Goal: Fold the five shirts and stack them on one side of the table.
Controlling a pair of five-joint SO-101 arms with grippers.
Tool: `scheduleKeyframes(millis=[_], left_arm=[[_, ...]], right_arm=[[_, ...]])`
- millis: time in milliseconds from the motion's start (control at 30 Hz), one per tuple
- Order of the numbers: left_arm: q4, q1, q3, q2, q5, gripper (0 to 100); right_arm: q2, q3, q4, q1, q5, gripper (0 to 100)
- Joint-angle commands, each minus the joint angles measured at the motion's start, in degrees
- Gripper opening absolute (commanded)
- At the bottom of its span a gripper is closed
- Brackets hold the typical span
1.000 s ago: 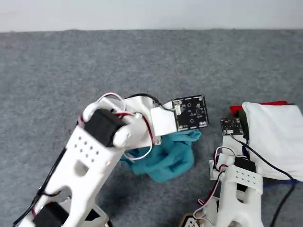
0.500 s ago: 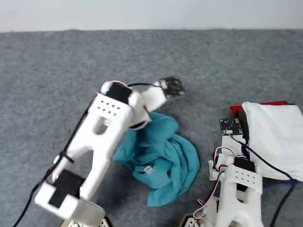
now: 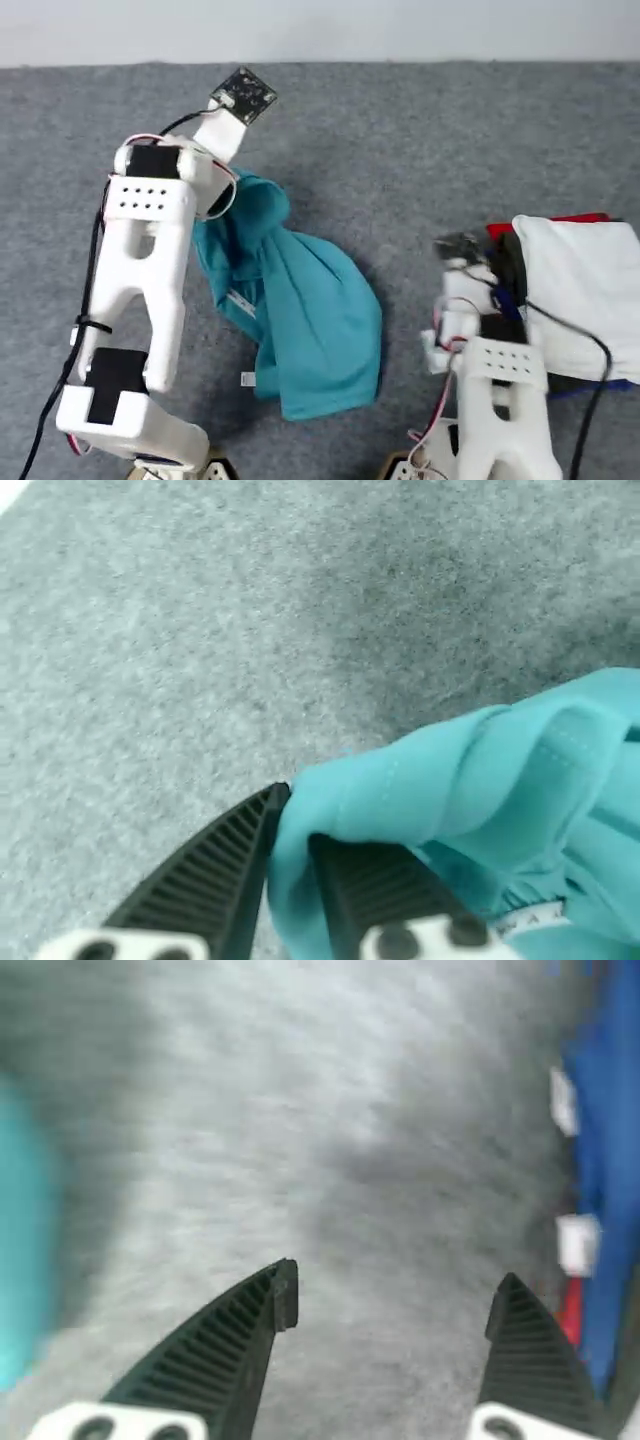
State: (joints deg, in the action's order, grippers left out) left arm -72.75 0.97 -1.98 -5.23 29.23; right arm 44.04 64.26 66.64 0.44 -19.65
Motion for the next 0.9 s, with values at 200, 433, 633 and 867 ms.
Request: scheduleKeyframes(millis=[200,433,633,867], left_arm=[[4.04,-0.79,0.31,-6.77,-0.79,1],[7.30,-1.85,0.04,-13.10,-0.97,1],[12.75,-4.84,0.04,-16.79,-5.27,1],[15.47,-5.19,0.04,-18.64,-5.19,1]], right_arm=[[-0.04,-9.05,7.96,-38.37,-2.90,30.7],[-0.13,-9.05,7.34,-49.10,-4.66,30.7],[-0.22,-8.62,2.59,-49.71,-4.31,30.7],[-8.75,-6.95,-5.41,-54.81,-4.22,30.7]])
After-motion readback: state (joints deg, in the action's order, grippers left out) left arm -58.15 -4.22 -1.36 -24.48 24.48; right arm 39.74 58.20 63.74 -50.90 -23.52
